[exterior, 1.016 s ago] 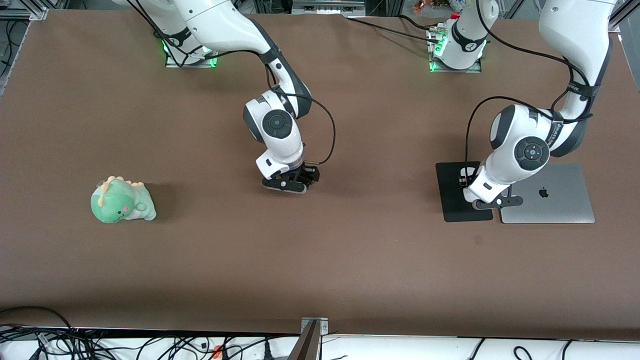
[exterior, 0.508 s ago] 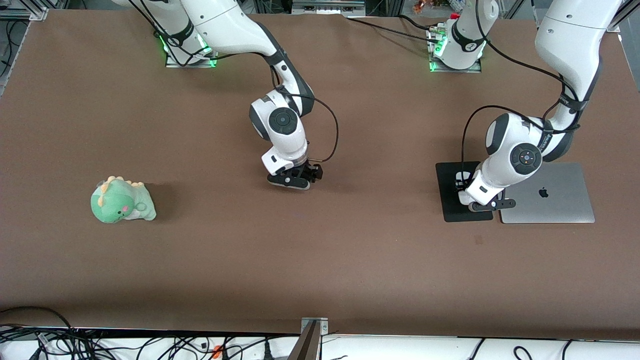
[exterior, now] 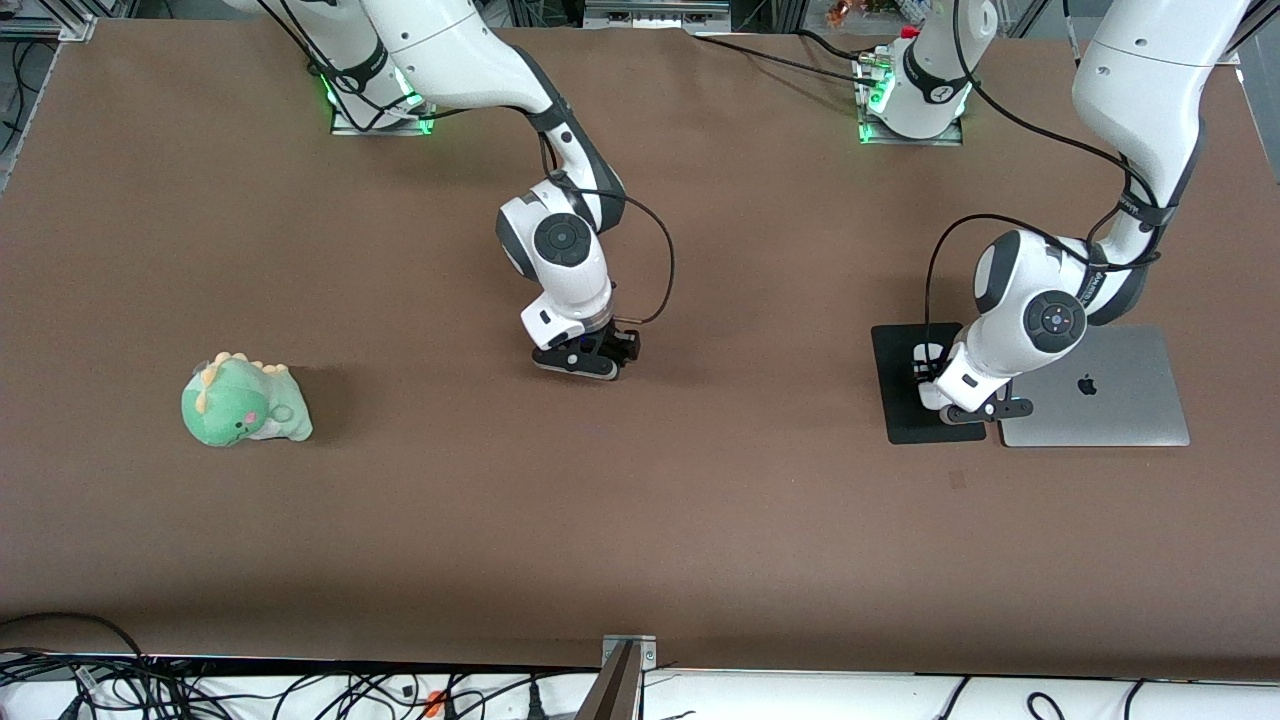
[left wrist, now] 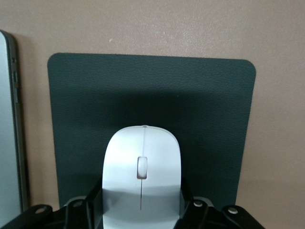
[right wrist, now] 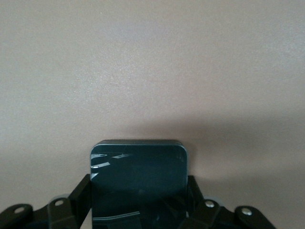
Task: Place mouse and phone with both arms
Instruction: 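Lower the mouse onto the pad while the right gripper grasps the phone, then carry the phone toward the plush while the left gripper withdraws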
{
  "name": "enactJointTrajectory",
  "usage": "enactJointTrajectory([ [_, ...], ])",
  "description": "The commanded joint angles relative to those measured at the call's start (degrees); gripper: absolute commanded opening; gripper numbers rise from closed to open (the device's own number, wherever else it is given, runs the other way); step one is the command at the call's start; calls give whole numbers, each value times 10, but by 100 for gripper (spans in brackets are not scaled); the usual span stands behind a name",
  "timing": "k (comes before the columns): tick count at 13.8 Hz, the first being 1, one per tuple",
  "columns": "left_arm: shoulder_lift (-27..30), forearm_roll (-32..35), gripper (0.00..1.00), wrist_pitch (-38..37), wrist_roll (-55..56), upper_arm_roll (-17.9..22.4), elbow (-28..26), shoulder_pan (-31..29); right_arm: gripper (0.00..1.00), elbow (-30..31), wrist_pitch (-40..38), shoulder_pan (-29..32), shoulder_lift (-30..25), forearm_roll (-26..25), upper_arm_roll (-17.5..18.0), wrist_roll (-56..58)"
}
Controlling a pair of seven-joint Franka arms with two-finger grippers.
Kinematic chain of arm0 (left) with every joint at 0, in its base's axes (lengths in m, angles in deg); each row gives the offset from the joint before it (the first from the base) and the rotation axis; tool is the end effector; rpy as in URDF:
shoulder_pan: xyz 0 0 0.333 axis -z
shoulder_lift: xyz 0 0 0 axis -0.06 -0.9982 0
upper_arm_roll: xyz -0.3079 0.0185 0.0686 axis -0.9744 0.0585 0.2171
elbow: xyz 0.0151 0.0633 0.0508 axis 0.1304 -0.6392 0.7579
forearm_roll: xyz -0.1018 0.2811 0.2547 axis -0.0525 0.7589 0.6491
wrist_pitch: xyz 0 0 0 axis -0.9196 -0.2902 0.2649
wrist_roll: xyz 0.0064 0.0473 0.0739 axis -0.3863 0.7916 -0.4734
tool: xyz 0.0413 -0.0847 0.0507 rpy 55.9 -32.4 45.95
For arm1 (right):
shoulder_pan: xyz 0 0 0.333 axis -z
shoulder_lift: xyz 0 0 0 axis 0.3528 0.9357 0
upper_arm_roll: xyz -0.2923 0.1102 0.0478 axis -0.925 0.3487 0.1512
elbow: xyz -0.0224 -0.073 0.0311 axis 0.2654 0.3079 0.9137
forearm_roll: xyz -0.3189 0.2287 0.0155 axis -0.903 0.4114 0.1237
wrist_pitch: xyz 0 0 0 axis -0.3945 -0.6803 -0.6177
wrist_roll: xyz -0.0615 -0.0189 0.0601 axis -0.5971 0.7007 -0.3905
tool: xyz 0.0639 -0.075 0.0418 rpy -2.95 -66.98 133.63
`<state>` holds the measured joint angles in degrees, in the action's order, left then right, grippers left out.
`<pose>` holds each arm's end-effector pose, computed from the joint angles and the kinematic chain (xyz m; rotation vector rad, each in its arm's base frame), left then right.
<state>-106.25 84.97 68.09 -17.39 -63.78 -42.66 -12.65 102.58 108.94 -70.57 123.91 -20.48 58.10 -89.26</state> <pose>0.5721 -0.0374 0.1781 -3.1088 -0.1842 0.1838 0.5126 0.4487 0.1727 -3.0490 0.3096 -0.1706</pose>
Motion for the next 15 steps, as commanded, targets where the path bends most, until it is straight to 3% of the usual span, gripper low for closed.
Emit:
enactJointTrajectory([
  [1,-7,14,57,6,-6,-8,5,-9,25,-11,-31,-5,3,-1,-8,4],
  [2,-8,14,74,6,-6,-8,6,-9,20,-23,-56,-3,1,-2,-9,6],
  [3,-8,14,100,6,-6,-8,6,-9,17,-40,-84,0,0,-2,-12,13],
  [7,14,13,100,-1,-4,-9,16,-9,15,-112,-221,29,-2,4,-36,127],
  [9,44,13,100,-16,-4,-9,20,-9,15,-107,-247,72,-23,6,-37,209],
  [11,71,14,100,-85,-5,-9,55,-9,15,-96,-262,114,-42,6,-37,267],
  [15,88,7,100,-268,-6,-10,195,-5,13,-17,-210,201,-95,7,-38,366],
])
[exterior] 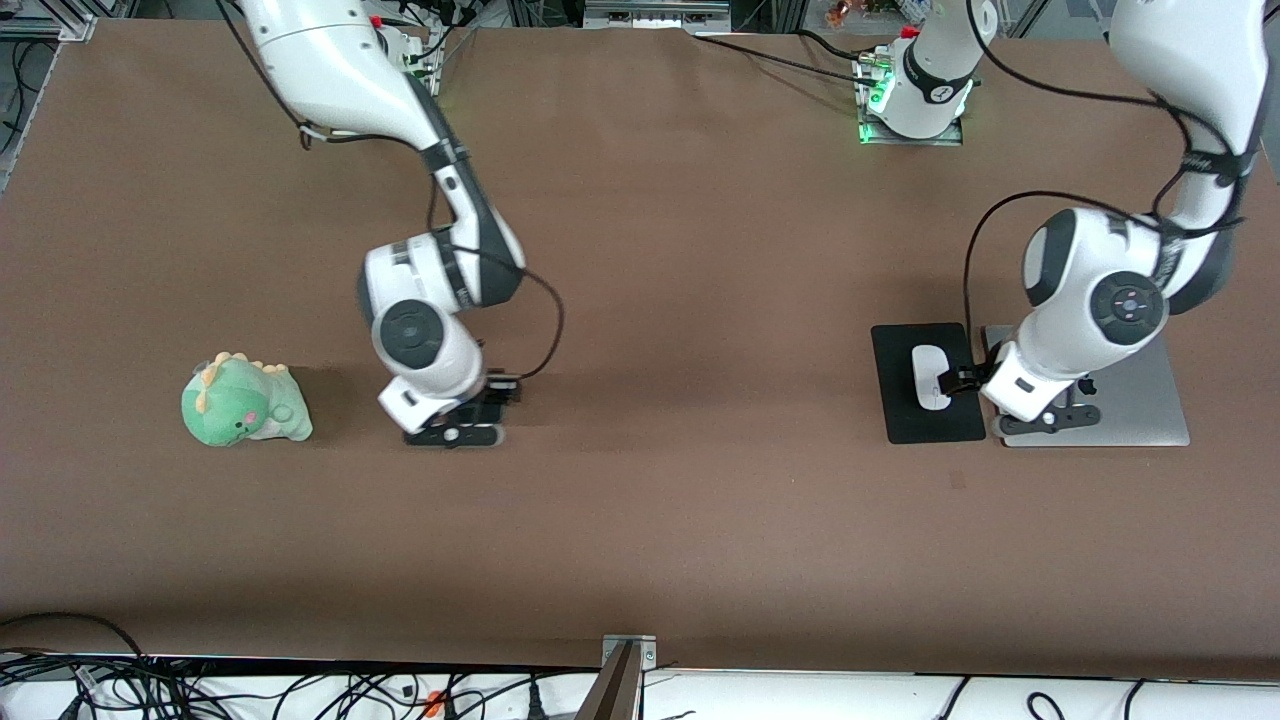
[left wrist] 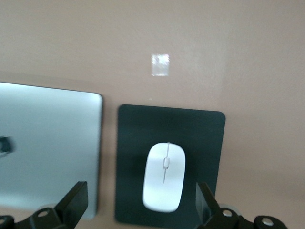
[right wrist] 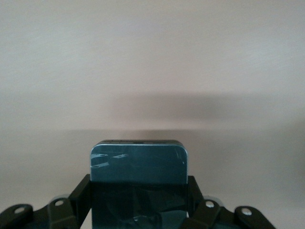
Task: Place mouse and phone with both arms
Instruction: 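Carry the phone toward the plush while the left gripper withdraws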
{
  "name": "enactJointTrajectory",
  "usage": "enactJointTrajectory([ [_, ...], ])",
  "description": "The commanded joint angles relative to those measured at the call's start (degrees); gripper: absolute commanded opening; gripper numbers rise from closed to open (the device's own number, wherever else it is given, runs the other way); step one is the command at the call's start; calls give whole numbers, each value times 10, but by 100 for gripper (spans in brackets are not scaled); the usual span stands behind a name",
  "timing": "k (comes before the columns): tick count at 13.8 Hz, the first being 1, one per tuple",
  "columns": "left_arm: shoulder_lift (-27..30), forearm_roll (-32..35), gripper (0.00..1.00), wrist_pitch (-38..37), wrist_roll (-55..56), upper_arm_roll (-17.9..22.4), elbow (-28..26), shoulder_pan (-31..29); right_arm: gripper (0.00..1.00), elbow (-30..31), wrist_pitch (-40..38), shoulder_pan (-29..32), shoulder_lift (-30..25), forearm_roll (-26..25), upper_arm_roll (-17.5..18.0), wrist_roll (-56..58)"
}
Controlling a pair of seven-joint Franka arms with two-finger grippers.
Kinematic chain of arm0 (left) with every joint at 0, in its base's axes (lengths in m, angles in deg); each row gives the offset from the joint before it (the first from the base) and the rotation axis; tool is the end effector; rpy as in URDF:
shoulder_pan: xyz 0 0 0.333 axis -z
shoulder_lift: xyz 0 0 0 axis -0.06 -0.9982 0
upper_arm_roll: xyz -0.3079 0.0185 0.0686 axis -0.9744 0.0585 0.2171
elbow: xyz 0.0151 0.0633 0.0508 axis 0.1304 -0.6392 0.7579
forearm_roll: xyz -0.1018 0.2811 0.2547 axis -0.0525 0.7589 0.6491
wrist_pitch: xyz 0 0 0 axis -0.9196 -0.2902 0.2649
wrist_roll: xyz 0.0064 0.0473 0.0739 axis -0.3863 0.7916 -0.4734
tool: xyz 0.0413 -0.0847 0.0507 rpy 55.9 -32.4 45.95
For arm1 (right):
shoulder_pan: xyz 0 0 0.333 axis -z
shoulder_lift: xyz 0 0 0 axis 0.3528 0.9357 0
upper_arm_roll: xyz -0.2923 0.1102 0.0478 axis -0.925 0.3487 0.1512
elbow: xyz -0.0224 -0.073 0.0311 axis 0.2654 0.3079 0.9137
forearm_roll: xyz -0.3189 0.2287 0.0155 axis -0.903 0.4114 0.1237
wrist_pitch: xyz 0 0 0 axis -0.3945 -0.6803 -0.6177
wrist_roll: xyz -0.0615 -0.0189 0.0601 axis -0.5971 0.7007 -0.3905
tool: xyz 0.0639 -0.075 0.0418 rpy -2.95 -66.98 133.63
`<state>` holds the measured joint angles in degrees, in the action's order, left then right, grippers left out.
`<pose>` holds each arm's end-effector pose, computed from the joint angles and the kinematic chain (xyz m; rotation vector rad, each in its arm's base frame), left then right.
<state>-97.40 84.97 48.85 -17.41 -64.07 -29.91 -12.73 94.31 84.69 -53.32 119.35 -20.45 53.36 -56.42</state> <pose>0.6212 -0.0251 0.3320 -3.0421 -0.2299 0.1075 0.6473 0.2469 0.2550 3.0866 0.0240 -0.0714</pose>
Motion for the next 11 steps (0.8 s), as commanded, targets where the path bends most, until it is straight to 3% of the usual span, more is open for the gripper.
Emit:
enactJointTrajectory([
  [1,0,7,100,-109,-6,-7,102,-4,13,106,78,40,-62,8,9,49],
  [5,1,7,100,-207,-5,-7,206,-3,13,232,269,82,-73,8,9,140],
  [8,2,6,100,-277,-5,-10,271,0,13,251,297,113,-71,29,10,201],
  [11,27,6,100,-296,-5,-14,286,-4,13,250,322,118,-56,89,10,254],
])
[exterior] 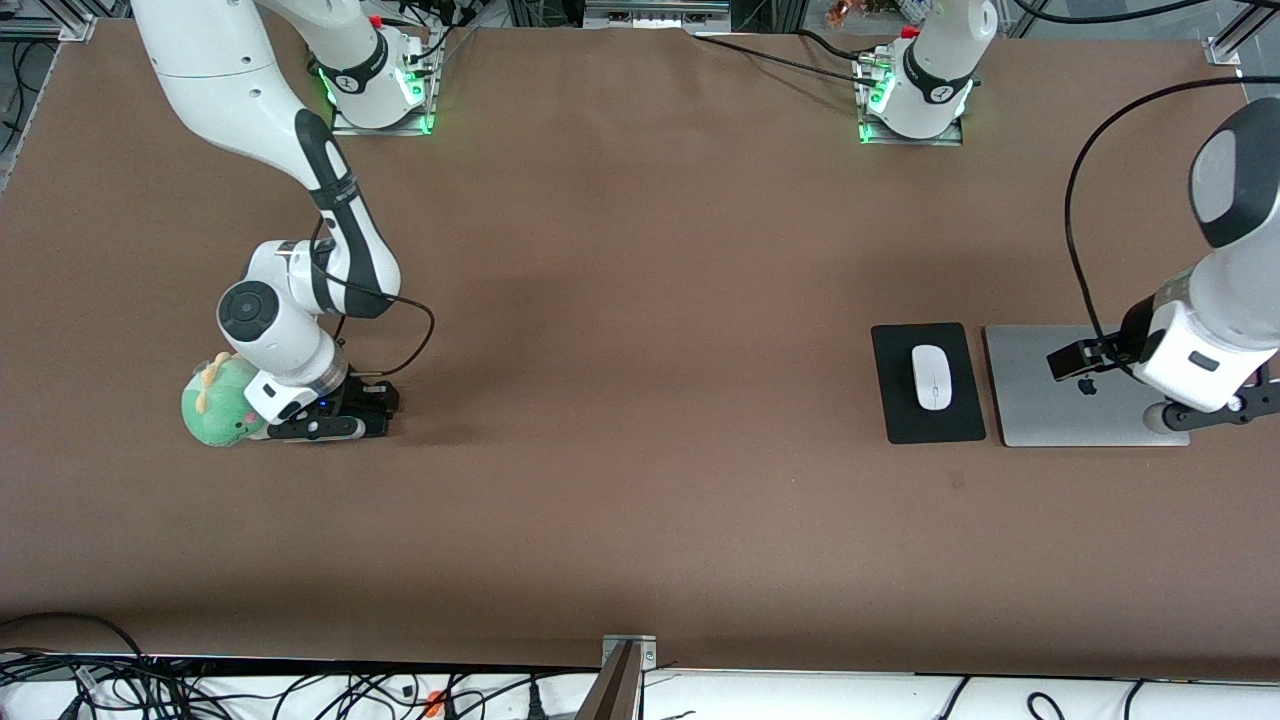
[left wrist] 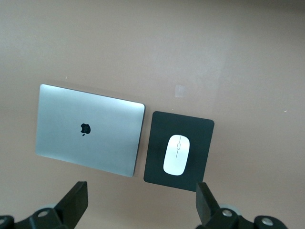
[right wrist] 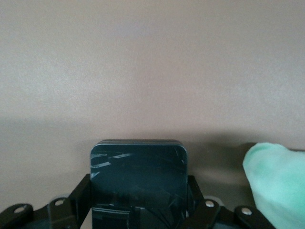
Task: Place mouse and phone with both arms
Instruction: 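Carry the phone toward the plush while the left gripper withdraws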
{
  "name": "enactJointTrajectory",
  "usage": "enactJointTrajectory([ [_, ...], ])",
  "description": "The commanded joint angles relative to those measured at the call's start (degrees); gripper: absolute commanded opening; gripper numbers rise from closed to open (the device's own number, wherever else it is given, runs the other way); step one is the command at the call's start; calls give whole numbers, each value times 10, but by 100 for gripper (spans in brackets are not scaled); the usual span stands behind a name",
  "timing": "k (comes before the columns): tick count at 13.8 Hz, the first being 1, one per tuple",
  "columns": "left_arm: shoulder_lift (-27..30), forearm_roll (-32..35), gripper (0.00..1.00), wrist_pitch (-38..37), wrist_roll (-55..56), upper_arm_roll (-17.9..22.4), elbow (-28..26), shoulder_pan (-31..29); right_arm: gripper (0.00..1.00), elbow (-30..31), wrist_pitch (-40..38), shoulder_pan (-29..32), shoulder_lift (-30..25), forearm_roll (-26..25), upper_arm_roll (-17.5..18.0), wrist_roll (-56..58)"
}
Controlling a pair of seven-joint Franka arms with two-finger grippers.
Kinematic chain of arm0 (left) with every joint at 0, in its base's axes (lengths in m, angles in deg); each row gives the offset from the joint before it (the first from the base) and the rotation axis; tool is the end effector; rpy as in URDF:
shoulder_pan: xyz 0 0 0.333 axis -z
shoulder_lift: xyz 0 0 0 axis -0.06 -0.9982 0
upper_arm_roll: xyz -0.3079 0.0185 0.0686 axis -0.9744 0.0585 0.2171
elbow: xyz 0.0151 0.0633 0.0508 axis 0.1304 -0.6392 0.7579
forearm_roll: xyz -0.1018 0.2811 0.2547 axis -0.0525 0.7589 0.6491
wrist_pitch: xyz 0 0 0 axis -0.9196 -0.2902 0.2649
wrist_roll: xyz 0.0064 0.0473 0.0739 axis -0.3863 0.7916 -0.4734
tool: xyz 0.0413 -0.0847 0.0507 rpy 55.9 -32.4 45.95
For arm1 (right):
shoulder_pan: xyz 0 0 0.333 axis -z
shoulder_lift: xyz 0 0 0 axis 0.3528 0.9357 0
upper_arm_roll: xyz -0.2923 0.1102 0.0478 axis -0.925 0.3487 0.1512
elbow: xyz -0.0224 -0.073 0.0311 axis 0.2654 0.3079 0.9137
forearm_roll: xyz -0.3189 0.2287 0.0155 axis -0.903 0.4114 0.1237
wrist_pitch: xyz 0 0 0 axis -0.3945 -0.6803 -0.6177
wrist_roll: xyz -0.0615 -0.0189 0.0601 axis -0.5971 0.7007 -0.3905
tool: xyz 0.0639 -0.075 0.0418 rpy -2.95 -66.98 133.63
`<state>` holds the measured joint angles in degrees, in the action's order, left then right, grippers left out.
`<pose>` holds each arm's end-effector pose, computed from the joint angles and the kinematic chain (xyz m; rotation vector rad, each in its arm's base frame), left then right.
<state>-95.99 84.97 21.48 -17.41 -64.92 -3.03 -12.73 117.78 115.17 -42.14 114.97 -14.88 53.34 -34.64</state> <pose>0.6486 -0.0119 0.5271 -3.0067 -0.3293 0.0774 0.6178 0.0759 0.1863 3.1177 0.1219 0.2249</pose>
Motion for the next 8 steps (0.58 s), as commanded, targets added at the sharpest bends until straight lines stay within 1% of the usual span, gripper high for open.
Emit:
enactJointTrajectory([
  [1,22,6,100,-27,-5,-5,18,-4,19,15,18,7,-11,43,10,37],
  [2,28,6,100,-32,-5,-5,18,-4,43,14,18,8,-11,45,11,37],
  [3,35,6,100,-33,-6,-5,18,-4,91,11,18,8,-5,45,11,37],
  [4,38,6,100,-33,-6,-5,18,-5,98,11,18,8,-3,46,12,37],
  [8,59,2,100,-36,-11,-5,16,-5,100,5,11,7,-3,45,13,39],
])
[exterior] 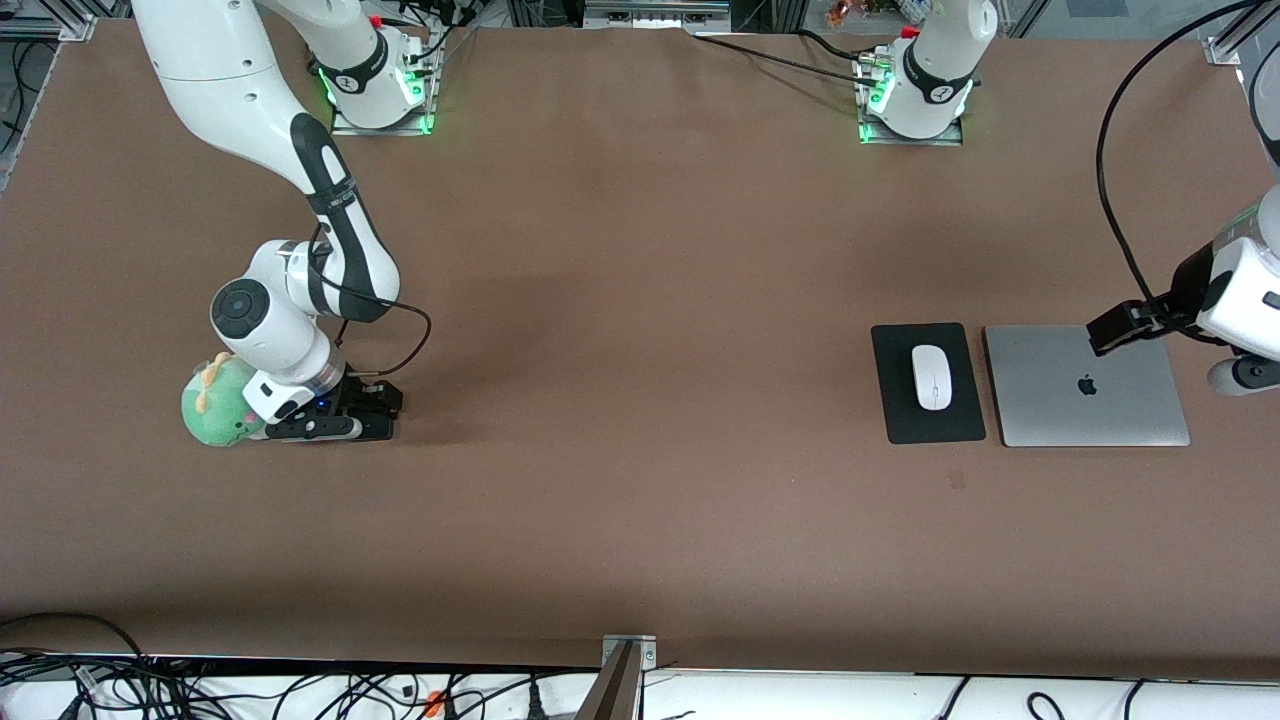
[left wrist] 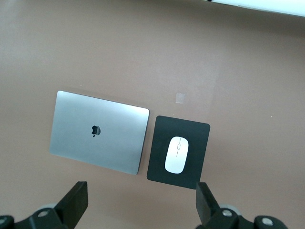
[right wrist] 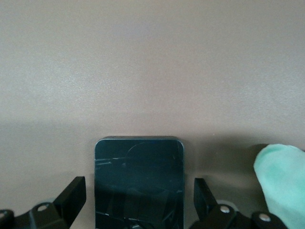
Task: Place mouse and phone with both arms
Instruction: 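Lower the black phone beside the green plush and open the right gripper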
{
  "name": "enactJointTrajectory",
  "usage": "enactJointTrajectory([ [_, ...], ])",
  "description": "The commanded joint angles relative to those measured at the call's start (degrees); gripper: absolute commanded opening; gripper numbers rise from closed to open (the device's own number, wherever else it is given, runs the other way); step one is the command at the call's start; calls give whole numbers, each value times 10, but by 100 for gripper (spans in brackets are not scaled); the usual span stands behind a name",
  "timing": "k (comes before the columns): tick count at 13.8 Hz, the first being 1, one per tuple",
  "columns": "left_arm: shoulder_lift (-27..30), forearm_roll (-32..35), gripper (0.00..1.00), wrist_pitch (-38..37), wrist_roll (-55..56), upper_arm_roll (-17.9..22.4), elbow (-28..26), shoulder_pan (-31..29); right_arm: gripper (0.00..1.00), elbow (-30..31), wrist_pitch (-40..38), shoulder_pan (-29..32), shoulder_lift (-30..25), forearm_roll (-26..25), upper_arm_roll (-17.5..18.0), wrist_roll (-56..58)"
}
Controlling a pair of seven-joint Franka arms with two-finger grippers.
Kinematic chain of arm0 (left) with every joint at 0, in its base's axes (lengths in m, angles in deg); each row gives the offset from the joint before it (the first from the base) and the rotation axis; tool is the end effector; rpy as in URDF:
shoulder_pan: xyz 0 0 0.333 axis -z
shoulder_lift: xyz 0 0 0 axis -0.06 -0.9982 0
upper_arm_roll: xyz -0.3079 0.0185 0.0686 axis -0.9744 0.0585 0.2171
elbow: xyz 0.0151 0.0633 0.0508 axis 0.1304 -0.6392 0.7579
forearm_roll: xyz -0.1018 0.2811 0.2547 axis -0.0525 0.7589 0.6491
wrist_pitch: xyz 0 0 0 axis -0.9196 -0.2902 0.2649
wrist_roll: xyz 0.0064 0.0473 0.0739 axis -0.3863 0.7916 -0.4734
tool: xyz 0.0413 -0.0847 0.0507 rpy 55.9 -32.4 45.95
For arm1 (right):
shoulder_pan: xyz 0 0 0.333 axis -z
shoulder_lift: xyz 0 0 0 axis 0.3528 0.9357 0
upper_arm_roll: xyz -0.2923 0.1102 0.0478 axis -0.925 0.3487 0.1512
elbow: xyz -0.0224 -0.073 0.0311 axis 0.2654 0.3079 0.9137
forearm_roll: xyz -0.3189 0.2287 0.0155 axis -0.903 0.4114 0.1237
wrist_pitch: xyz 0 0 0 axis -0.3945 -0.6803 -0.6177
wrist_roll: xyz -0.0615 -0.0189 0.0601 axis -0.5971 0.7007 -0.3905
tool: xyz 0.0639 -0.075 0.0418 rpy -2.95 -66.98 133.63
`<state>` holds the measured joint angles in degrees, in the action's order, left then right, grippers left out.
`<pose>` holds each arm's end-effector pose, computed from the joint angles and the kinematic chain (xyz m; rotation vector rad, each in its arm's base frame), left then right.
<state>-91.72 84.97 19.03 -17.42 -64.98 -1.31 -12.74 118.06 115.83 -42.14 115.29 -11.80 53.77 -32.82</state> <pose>0.6292 -0.0134 0.5846 -2.9997 -0.3432 -0.0162 0.6155 0.0776 0.1816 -3.1196 -0.1070 -0.2282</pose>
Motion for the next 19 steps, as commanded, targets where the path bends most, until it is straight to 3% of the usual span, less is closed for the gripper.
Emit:
enactJointTrajectory([
  [1,25,-11,100,-12,-11,-5,-5,-5,100,-3,-14,7,-9,15,9,20],
  [6,49,-32,100,-32,-12,-4,-9,-10,100,-71,-145,8,-32,17,-2,19],
  [10,62,-33,100,-47,-12,-4,-9,-10,100,-74,-219,22,-113,17,-9,16],
  [13,76,-50,100,-58,-13,-3,-11,-10,100,-161,-403,22,-148,14,-47,19],
  [15,101,-58,100,-60,-35,7,-38,-3,100,-226,-511,23,-146,10,-62,12],
  [19,143,-59,100,-62,-49,66,-89,61,100,-240,-548,22,-181,-20,-87,12],
])
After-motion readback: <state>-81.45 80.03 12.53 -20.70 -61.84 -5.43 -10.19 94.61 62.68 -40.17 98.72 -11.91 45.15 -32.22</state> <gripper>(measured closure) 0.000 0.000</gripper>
